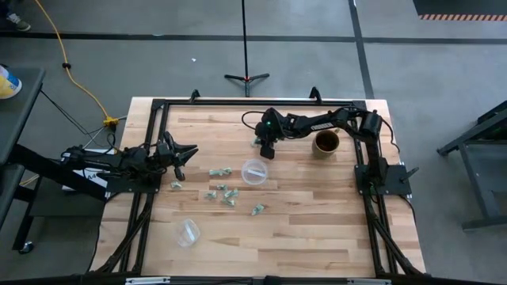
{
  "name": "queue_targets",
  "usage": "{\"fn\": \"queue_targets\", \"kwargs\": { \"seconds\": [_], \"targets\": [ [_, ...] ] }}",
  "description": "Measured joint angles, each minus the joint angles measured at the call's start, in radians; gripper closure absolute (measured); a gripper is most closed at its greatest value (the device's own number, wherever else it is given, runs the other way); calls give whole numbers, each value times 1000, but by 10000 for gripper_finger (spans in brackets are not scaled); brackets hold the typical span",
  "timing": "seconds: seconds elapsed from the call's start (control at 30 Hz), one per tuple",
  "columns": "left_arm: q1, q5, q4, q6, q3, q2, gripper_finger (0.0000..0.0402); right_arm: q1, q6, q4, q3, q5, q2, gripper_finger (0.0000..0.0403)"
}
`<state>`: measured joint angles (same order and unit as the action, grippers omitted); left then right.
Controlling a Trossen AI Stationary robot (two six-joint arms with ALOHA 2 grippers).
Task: Pick and place items into bin
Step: Put the green stevia packet into the top transparent bin
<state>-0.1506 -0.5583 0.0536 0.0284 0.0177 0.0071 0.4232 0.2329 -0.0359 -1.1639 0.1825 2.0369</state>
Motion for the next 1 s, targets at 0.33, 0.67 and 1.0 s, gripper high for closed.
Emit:
{"fn": "queue_targets", "kwargs": {
  "seconds": [0.33, 0.67, 1.0],
  "targets": [
    [0, 0, 0, 0, 0, 0, 305, 0, -55, 113, -127, 11, -2, 391],
    [0, 0, 0, 0, 0, 0, 305, -49, 98, 596, -401, 200, -5, 396],
    [0, 0, 0, 0, 0, 0, 305, -171, 232, 868, -506, 233, -5, 399]
  ]
}}
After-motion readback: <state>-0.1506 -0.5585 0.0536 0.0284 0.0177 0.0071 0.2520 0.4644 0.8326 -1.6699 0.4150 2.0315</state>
